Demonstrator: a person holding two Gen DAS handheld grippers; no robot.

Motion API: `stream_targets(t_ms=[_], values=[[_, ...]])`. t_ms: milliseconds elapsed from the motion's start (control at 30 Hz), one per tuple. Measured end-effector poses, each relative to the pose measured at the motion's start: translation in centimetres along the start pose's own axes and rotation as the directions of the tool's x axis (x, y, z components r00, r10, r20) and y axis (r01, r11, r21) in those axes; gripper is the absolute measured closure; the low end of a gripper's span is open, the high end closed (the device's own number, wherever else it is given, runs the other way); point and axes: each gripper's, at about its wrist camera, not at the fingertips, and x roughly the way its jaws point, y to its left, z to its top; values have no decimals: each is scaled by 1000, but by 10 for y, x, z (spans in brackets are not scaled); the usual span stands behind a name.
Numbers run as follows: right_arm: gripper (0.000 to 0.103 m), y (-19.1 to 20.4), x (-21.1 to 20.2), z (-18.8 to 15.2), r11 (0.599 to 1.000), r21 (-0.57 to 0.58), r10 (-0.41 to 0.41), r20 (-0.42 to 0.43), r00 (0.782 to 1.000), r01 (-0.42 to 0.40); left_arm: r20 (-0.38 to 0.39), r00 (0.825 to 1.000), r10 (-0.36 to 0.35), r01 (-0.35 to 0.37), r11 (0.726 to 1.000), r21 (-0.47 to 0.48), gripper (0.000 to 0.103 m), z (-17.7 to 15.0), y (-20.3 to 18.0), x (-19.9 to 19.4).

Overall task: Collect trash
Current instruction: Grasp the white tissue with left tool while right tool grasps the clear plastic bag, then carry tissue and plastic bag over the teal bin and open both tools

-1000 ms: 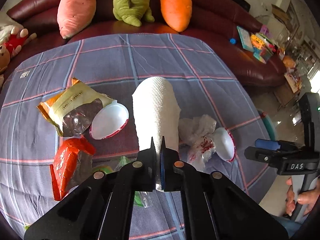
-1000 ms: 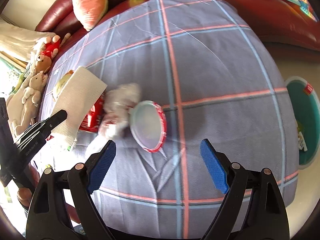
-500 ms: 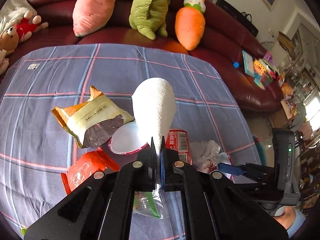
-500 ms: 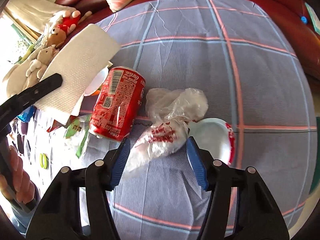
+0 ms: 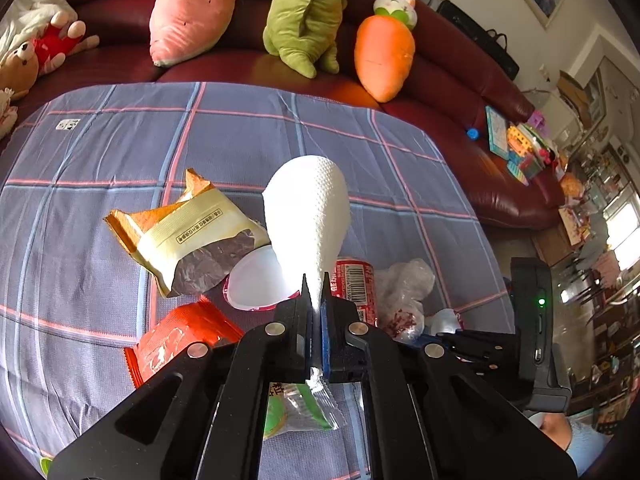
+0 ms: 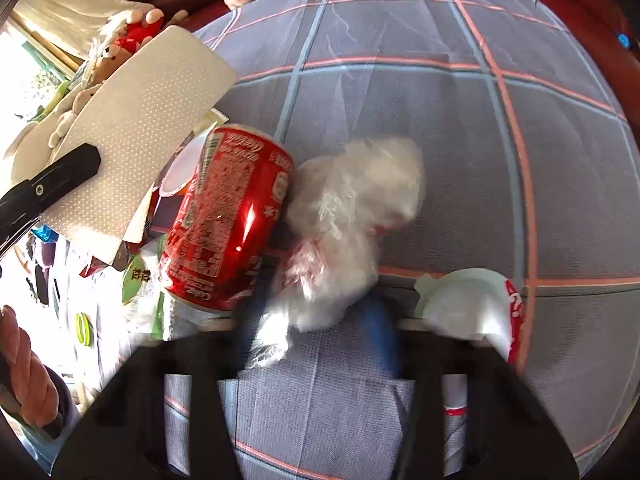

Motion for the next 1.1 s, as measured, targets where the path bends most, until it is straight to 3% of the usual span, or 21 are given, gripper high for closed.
stream_targets(t_ms=[267,633,900,1100], values=[[79,-9,-54,-1,999,14,28,112,993,-29,25,1000,-10,9,1000,25,100,7,-20,-11],[79,-64,-132,-27,994,105,-5,253,967,-22,1,999,-51,51,986,156,100,1,-101,-7],[79,-153,-196,-68,965,262,-120,354,927,24,-74,986,-150,164,948,271,100,-11,-193,21],[79,-234,-250,-113,910,411,-239,414,878,55,-170,962,-212,261,897,357,100,-28,-280,56]])
